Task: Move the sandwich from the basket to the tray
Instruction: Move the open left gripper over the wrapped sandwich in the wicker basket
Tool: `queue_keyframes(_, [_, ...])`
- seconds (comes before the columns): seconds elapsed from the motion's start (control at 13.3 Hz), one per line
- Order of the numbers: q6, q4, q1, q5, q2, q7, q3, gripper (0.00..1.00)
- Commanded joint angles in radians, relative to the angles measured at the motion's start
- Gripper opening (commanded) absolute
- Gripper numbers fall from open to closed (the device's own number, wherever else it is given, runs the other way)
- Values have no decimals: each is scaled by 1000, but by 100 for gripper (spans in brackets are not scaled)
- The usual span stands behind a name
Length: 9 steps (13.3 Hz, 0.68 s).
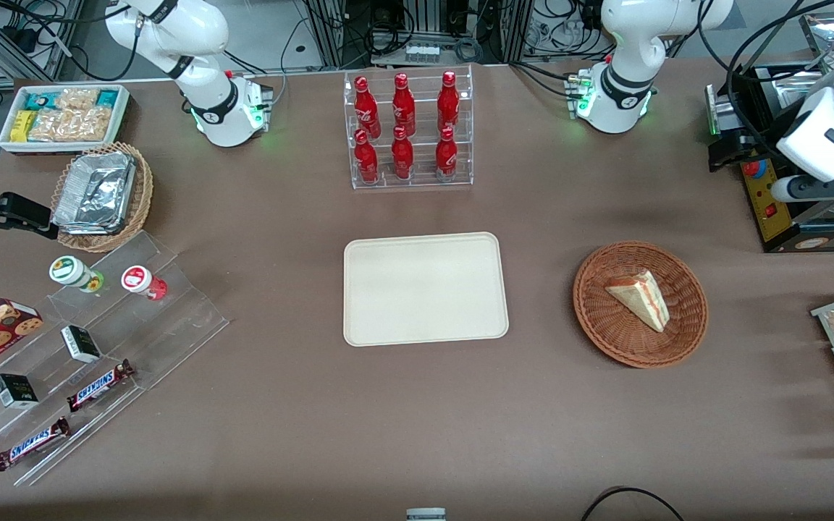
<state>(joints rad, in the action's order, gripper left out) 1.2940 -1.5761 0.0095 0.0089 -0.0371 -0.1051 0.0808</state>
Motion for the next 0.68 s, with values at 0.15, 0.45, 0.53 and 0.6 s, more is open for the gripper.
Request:
queue_keyframes(0.15, [19,1,1,-1,0,15,2,100])
queue_keyframes(0.45, [179,-146,-5,5,16,13,5,100])
queue_keyframes(0.53, [241,-194,-3,8,17,12,4,100])
queue_keyframes(0.6, [293,-228,-3,8,28,4,4,100])
